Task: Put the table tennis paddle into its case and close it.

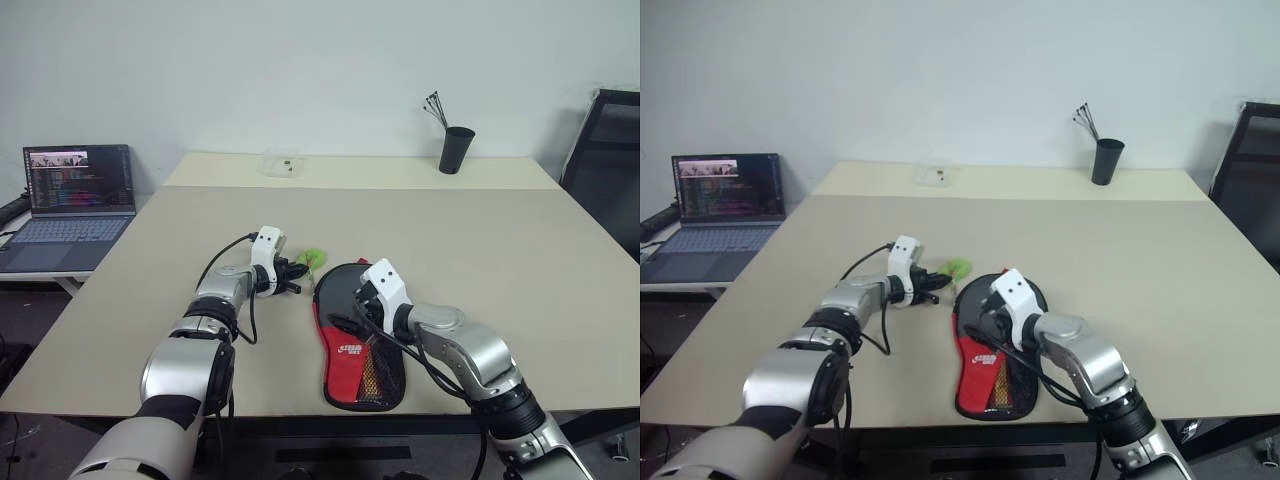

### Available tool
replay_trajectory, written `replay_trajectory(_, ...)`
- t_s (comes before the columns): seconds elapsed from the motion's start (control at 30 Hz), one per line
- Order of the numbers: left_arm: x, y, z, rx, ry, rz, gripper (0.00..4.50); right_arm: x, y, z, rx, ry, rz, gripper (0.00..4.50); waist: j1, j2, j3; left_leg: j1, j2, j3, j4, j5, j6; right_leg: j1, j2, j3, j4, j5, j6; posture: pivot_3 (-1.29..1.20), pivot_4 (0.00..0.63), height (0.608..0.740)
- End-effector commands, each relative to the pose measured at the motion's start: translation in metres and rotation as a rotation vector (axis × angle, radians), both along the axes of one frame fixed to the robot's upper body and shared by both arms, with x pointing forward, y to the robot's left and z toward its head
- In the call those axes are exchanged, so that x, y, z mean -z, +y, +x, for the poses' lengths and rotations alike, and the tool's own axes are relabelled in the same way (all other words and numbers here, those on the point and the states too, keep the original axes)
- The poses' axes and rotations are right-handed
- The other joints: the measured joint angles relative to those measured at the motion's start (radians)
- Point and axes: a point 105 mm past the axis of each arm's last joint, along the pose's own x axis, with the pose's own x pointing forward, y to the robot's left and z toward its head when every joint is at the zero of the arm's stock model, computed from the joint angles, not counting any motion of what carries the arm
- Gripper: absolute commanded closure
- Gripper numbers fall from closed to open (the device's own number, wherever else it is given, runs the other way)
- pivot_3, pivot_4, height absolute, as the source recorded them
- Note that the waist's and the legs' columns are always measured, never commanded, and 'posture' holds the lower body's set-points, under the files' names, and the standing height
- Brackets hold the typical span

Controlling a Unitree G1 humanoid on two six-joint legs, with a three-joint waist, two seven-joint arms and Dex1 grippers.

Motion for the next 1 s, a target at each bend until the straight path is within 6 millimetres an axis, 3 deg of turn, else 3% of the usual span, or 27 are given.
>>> replay_trajectory(0.03,-0.012,0.001,0.002,0.015,-0.031,-0.009,4.49,0.009,-0.002,0.011,0.033,0.007,-0.054,0.0,0.0,0.0,0.0,0.0,0.0,0.0,0.0,0.0,0.0,0.0,0.0,0.0,0.0,0.0,0.0,0.0,0.15,0.74)
replay_trajectory(0.3,-0.035,-0.012,0.006,0.103,-0.113,0.063,4.49,0.041,-0.015,0.01,0.072,0.114,-0.11,0.0,0.0,-0.002,-0.001,0.001,0.0,0.0,0.0,0.0,0.0,0.001,0.0,0.0,0.0,0.0,0.0,0.0,0.15,0.74)
replay_trajectory(0.6,-0.057,-0.028,0.024,0.03,-0.28,0.232,4.49,0.053,-0.021,0.005,0.091,0.143,-0.131,0.0,0.002,-0.005,-0.004,0.002,0.0,-0.001,0.001,0.0,0.0,0.003,0.0,0.0,0.0,0.0,0.001,0.0,0.15,0.74)
replay_trajectory(0.8,-0.072,-0.05,0.031,0.009,-0.384,0.319,4.49,0.061,-0.021,-0.003,0.091,0.167,-0.142,0.0,0.004,-0.006,-0.004,0.002,0.0,-0.001,0.001,0.0,0.0,0.003,0.0,0.0,0.0,0.001,0.001,0.0,0.15,0.74)
replay_trajectory(1.0,-0.079,-0.082,0.028,0.133,-0.477,0.43,4.49,0.064,-0.021,-0.009,0.089,0.18,-0.147,0.0,0.003,-0.006,-0.004,0.002,0.0,0.0,0.001,0.0,0.0,0.004,0.0,0.0,-0.001,0.001,0.002,0.0,0.15,0.74)
